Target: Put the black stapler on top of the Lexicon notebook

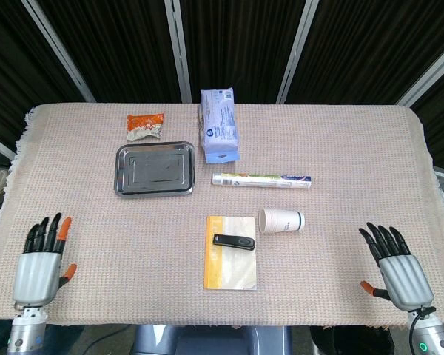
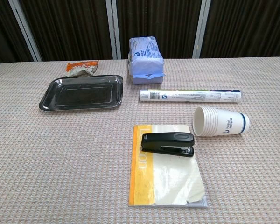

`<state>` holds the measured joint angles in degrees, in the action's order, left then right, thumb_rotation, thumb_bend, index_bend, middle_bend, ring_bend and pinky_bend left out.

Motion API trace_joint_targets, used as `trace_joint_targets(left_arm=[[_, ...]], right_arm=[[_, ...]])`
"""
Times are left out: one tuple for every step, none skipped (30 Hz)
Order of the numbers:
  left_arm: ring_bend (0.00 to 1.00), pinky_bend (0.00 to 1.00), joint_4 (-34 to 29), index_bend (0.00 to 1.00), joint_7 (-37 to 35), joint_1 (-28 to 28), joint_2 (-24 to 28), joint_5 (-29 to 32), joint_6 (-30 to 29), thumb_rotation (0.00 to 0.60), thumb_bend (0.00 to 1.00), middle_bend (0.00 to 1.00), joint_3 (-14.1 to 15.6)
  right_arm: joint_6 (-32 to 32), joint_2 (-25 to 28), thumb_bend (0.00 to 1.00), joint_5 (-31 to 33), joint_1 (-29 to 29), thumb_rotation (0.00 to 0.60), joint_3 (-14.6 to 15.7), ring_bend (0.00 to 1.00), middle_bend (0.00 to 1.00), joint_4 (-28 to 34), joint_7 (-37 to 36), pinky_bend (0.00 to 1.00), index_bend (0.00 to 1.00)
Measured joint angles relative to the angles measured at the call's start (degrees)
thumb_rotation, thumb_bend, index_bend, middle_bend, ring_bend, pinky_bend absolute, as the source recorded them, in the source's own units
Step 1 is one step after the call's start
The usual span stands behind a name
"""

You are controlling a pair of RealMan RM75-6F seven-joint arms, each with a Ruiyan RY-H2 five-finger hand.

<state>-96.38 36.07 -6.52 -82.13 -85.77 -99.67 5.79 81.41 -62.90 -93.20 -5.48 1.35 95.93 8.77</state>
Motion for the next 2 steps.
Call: trace_joint_targets(left_arm=[[0.0, 0.11, 0.19, 0.0, -0.46, 0.41, 0.61, 0.64, -0.01, 0.6, 0.15, 0.0, 0.08], [0.0, 0.11, 0.36, 0.0, -0.72, 0.74, 1.22, 1.46, -0.02, 0.6, 0.16, 0.0, -0.08]], right_arm=[[-0.18, -0.1, 0.03, 0.22, -0.11, 0.6, -0.11, 0.0, 0.0, 0.09, 0.27, 0.0, 0.0], [-0.28, -0.27, 0.03, 0.37, -0.24, 0.6, -0.29, 0.0, 0.0, 0.26, 0.57, 0.0, 0.0]])
